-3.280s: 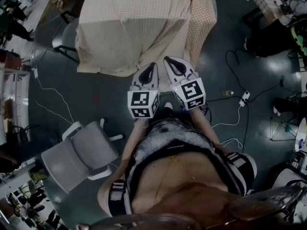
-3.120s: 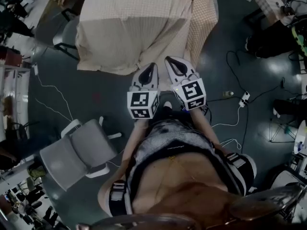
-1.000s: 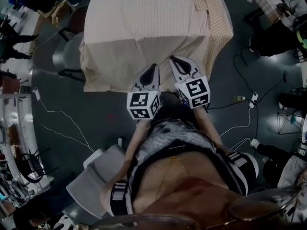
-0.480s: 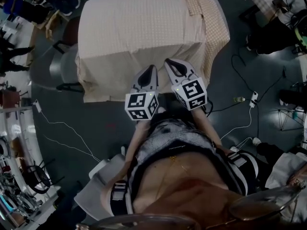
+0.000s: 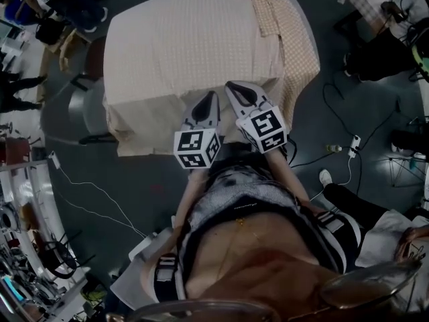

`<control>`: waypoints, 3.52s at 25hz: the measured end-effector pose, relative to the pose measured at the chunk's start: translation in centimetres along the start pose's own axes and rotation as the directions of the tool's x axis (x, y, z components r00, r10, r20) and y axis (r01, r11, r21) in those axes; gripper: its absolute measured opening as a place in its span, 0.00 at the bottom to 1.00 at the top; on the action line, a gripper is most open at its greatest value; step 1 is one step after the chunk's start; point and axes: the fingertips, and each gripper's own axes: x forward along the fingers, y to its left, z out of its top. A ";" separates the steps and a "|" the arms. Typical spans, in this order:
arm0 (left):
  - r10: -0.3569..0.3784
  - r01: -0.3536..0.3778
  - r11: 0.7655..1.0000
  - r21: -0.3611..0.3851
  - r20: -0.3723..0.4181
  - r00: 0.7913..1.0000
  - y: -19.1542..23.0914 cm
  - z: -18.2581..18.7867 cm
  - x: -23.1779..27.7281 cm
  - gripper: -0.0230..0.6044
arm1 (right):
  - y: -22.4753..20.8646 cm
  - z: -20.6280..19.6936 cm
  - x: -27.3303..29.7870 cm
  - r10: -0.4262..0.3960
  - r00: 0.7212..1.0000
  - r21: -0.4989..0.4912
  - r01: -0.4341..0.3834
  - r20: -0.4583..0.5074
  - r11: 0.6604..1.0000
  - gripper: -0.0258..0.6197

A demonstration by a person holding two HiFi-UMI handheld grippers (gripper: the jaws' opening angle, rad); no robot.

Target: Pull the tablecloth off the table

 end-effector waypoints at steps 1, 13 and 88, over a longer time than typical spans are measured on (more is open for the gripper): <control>0.002 -0.002 1.000 -0.002 -0.001 1.000 0.2 0.2 0.6 0.05 | -0.5 0.1 0.4 0.002 1.000 -0.002 -0.002 0.001 1.000 0.14; -0.020 0.020 1.000 0.009 0.000 1.000 -1.5 1.6 7.5 0.05 | -6.8 0.7 1.9 0.008 1.000 -0.019 -0.008 -0.002 1.000 0.14; -0.100 0.099 0.995 -0.016 -0.172 0.980 14.8 5.6 27.5 0.05 | -19.3 1.1 24.9 -0.062 0.974 -0.002 0.063 -0.216 0.998 0.14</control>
